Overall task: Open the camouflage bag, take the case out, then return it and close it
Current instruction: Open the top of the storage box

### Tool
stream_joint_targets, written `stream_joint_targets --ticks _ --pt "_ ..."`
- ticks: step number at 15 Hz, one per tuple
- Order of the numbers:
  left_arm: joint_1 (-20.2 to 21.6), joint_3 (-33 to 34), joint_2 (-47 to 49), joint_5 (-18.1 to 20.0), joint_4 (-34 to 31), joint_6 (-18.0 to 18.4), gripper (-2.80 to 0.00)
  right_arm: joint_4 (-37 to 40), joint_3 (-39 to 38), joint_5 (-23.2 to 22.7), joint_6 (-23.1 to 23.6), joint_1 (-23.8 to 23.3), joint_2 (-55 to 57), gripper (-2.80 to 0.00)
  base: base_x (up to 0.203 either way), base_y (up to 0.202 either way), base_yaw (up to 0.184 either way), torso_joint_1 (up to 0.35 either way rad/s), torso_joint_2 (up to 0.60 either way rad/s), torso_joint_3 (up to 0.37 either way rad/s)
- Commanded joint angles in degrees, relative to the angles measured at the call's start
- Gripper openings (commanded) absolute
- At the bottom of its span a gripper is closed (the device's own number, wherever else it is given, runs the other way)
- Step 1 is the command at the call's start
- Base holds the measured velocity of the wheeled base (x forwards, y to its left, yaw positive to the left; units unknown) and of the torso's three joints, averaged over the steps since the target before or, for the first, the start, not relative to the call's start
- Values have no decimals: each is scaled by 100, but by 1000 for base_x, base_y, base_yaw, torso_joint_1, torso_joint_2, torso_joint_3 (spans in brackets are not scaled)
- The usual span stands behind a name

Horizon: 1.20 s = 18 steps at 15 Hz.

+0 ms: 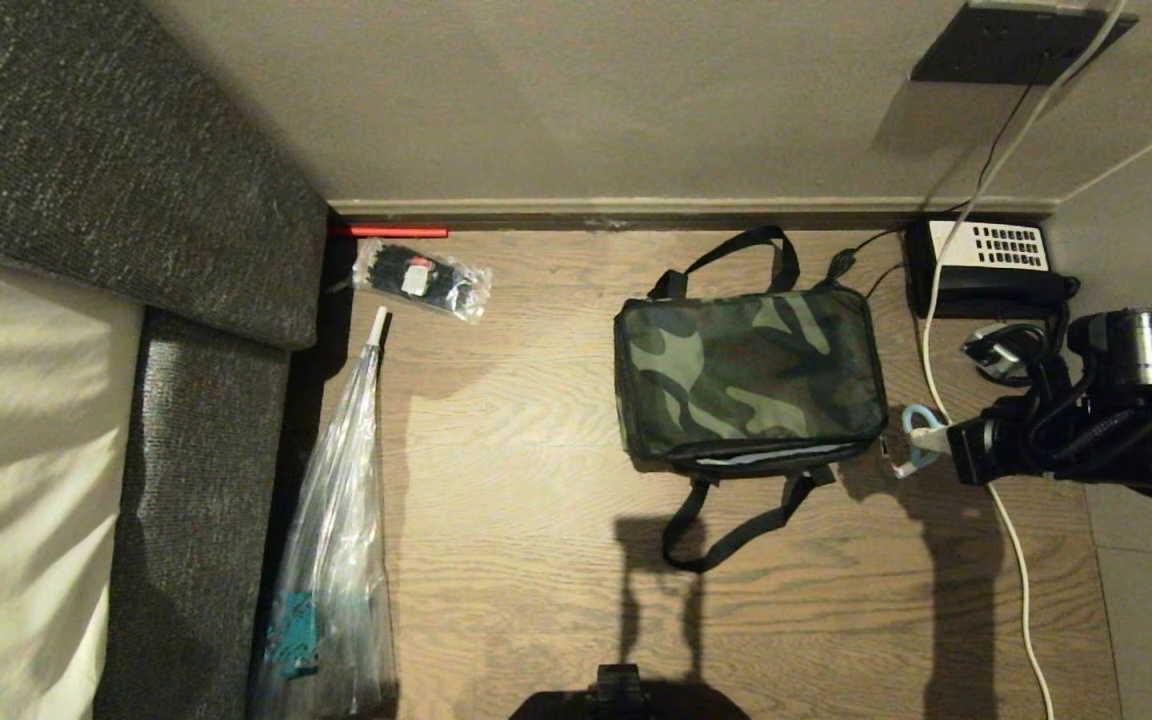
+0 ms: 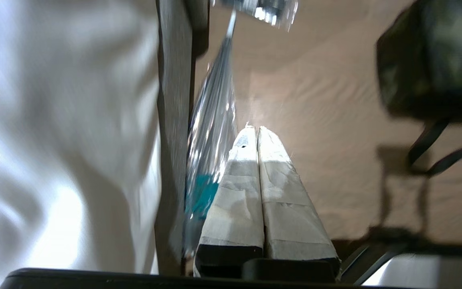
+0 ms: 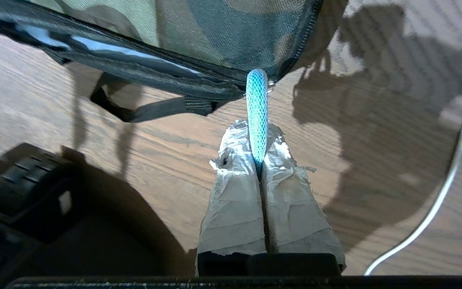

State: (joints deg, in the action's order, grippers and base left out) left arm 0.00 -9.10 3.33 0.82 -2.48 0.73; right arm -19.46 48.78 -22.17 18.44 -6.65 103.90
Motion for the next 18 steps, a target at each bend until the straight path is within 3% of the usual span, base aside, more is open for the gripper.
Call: stream_joint_targets --ticks 1,5,8,12,15,18 --pt "-4 -1022 1428 52 -110 -325 -280 209 47 -15 -39 65 -129 -280 0 0 0 0 0 0" --pt "-52 -2595 4655 773 -47 -1176 -280 512 379 136 -361 262 -95 -280 0 0 0 0 0 0" --pt "-414 -3377 6701 1395 394 -1745 -280 590 546 219 -544 337 0 -280 0 0 0 0 0 0" --pt "-1502 -4363 9112 1753 1679 -2632 -280 732 615 238 -789 340 33 -280 0 0 0 0 0 0" --pt "-2478 -5284 10332 1862 2503 -3419 -280 759 563 231 -833 331 43 -280 0 0 0 0 0 0" --pt "-2860 -5919 11161 1912 2900 -3741 -280 759 571 231 -1009 331 63 -280 0 0 0 0 0 0"
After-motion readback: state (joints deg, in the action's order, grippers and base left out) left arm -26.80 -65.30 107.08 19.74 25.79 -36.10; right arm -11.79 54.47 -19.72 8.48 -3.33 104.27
